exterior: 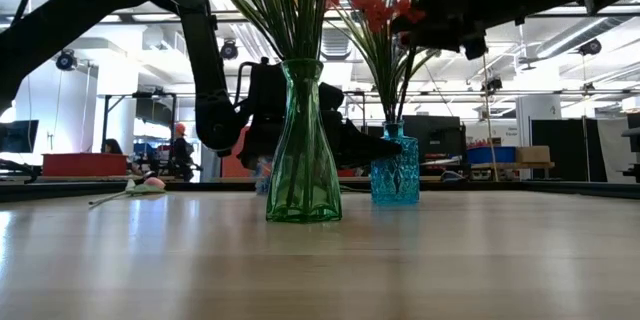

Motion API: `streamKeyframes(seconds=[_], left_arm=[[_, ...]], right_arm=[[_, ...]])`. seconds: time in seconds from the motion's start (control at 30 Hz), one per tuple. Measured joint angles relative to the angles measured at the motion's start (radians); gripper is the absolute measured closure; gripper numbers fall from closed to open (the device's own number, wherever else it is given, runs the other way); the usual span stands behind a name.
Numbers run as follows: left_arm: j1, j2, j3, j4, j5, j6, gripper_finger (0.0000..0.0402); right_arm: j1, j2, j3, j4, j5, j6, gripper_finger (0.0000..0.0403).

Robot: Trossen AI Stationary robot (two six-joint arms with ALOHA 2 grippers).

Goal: Sort flowers into vase by color
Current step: Put the red flowers into the blue flower vase

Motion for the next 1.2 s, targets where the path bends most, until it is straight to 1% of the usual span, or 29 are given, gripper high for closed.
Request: streamKeyframes(seconds=[0.1,0.2,0.4,0.43,0.57,0.83,1.2], left_arm=[[0.000,0.000,0.000,-0.001,0.000,0.000,0.0113],[0.000,0.000,0.000,-0.002,0.002,0.000,0.0113],[0.000,0.000,0.000,-0.002,0.006,0.001,0.0113],[0.000,0.000,0.000,-0.002,0.006,0.002,0.0113],[0.000,0.000,0.000,-0.003,0.008,0.002,0.0113],[-0.005,0.000,0.000,-0.003,0.015,0.002,0.0113],[-0.009,0.000,0.000,-0.003,0.024,0.001,0.0113]], right_arm=[[0.001,0.000,0.019,-0.043,0.002,0.004,0.0218],[0.001,0.000,0.043,-0.098,0.002,0.018,0.0256],[0.001,0.000,0.070,-0.134,0.001,0.025,0.0372],[0.000,0.000,0.071,-0.134,0.002,0.026,0.0382],[-0.002,0.000,0.072,-0.140,0.003,0.036,0.0390],[-0.019,0.016,0.072,-0.156,0.003,0.072,0.0391],[-0.049,0.091,0.072,-0.177,0.002,0.102,0.0392]])
